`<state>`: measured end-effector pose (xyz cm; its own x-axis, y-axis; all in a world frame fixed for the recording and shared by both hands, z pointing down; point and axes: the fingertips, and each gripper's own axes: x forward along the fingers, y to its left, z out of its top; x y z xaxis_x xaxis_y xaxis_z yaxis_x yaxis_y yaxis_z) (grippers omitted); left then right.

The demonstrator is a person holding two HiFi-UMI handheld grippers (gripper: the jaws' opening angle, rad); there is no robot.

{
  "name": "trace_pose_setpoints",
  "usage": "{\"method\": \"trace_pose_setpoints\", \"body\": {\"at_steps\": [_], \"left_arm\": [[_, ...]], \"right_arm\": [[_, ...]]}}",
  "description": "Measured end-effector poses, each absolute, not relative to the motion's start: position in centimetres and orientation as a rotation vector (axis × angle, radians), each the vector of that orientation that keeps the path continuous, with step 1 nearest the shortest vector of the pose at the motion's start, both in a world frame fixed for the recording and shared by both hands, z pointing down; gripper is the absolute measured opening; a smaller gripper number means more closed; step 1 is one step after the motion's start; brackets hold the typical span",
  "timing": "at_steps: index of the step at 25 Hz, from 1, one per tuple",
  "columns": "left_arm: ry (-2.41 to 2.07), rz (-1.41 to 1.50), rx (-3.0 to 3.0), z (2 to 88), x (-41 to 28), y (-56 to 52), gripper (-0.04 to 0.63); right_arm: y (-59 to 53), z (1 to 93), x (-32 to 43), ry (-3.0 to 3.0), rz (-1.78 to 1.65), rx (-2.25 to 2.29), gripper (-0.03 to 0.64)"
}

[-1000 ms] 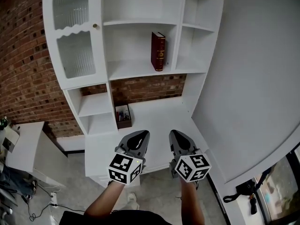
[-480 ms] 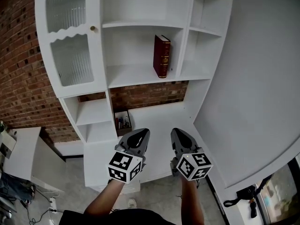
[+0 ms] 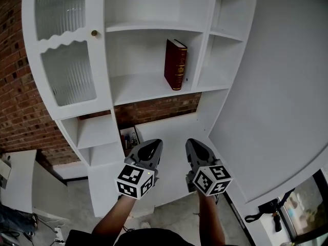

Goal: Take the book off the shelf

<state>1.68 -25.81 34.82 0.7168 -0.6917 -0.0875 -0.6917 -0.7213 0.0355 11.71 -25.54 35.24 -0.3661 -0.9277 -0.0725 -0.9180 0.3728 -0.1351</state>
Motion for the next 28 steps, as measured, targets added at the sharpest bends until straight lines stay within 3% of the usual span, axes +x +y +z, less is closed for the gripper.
{"method": "trace_pose_setpoints", "body": {"at_steps": [28], "left_arm": [[-0.969,-0.206,2.945,35.3,1.1,-31.9,0.017]], "right_arm": [[-30.9,34.6,10.6,2.402,-0.058,-1.821,0.021]]}}
